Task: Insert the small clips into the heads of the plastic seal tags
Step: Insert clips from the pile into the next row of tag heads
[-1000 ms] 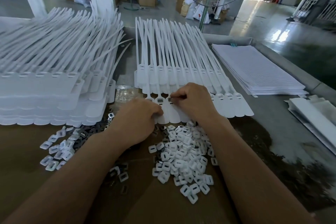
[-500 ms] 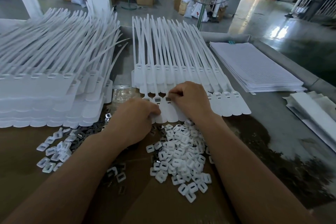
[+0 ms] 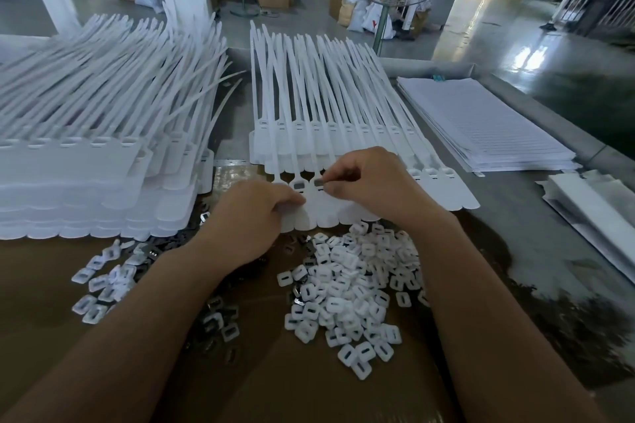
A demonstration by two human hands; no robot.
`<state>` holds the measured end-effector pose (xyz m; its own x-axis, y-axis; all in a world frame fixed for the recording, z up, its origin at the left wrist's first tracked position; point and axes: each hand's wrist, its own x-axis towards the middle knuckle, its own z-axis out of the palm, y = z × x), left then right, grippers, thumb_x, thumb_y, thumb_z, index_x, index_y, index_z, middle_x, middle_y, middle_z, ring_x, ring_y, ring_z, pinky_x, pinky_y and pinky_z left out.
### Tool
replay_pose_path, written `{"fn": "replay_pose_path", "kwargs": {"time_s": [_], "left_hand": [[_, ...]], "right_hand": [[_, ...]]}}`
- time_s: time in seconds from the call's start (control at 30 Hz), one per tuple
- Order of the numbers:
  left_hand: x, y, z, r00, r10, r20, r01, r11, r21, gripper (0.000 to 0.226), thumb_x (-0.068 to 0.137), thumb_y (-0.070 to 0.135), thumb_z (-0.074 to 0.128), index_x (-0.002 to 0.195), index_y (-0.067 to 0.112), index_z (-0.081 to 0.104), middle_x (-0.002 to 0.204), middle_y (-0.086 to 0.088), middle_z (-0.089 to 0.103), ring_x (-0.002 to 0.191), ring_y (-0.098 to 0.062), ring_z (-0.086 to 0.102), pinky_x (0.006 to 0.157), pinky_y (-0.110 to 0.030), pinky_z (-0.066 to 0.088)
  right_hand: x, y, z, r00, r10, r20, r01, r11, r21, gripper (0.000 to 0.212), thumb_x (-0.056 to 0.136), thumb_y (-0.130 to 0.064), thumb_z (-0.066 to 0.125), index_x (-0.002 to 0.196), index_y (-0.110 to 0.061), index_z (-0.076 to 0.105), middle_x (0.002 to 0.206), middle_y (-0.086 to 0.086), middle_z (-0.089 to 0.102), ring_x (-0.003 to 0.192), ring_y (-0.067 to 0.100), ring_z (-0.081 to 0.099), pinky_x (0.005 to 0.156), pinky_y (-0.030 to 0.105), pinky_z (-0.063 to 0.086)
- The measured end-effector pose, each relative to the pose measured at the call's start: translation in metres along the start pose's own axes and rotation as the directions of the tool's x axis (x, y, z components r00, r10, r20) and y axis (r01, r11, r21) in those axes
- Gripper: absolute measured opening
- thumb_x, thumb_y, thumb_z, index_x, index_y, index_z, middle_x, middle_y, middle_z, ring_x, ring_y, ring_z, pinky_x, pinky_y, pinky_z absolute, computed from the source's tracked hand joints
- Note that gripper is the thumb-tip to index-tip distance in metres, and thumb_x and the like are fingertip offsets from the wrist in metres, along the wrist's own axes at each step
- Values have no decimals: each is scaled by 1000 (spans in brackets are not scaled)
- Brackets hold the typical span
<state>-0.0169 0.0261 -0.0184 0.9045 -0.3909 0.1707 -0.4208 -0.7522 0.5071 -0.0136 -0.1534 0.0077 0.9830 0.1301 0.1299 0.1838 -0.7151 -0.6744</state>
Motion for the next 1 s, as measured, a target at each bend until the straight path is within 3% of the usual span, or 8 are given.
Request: {"fn": "replay_pose_path", "kwargs": {"time_s": [0.13, 0.3, 0.4, 0.6, 0.77, 0.9, 1.0], "left_hand": [[2, 1, 0, 1000, -21, 11, 21, 998, -62, 58, 84, -6, 41, 130, 29, 48, 116, 8, 63, 107, -5, 53, 83, -11, 35], [3, 2, -1, 1000, -10, 7, 10, 998, -59, 54, 85, -1, 46, 130, 28, 47, 115, 7, 64, 104, -7, 56, 84, -13, 38], [2, 3, -2, 1000, -6, -10, 6, 999, -51, 58, 81, -6, 45, 131, 25, 48, 119, 4, 62, 110, -10, 54, 92, -18, 38], [0, 4, -3, 1000, 0, -18, -1, 999, -40, 54, 83, -3, 44, 129, 24, 51, 125, 3, 58, 114, -11, 51, 93, -18, 35], [0, 4, -3, 1000, -1, -10, 1, 1000, -21, 57, 81, -6, 43, 128, 24, 52, 124, 6, 59, 113, -8, 51, 91, -14, 31], [0, 4, -3, 1000, 17, -21, -17, 1000, 2, 58, 81, -7, 42, 128, 26, 52, 124, 8, 58, 113, -10, 51, 88, -14, 31], [0, 2, -2, 1000, 4, -5, -4, 1000, -23, 60, 80, -9, 41, 128, 26, 51, 125, 9, 57, 116, -8, 48, 92, -15, 30]], "right_hand": [[-11, -15, 3, 964, -66, 258, 78, 996, -37, 10, 75, -15, 74, 79, -24, 73, 71, -18, 65, 71, -6, 60, 70, 8, 48], [-13, -26, 11, 915, -109, 388, 186, 968, -168, 16, 74, -17, 74, 91, -16, 74, 65, -25, 53, 64, -10, 52, 65, 2, 38], [-14, -29, 13, 911, -108, 398, 208, 954, -216, 18, 75, -20, 74, 93, -16, 74, 64, -23, 50, 65, -3, 50, 61, 2, 35], [-16, -33, 14, 916, -133, 378, 226, 950, -214, 14, 80, -18, 68, 93, -15, 74, 73, -14, 58, 74, 0, 51, 75, 15, 39], [-14, -28, 10, 930, -126, 344, 202, 960, -193, 12, 84, -17, 63, 92, -12, 72, 73, -14, 54, 71, 1, 49, 66, 7, 37], [-12, -24, 6, 953, -74, 292, 100, 992, -74, 8, 86, -13, 59, 80, -15, 65, 71, -11, 58, 70, 6, 59, 68, 20, 48], [-9, -19, 3, 978, -48, 203, 49, 999, -3, 16, 87, -16, 58, 76, -26, 58, 72, -9, 64, 68, 0, 61, 68, 20, 52]]}}
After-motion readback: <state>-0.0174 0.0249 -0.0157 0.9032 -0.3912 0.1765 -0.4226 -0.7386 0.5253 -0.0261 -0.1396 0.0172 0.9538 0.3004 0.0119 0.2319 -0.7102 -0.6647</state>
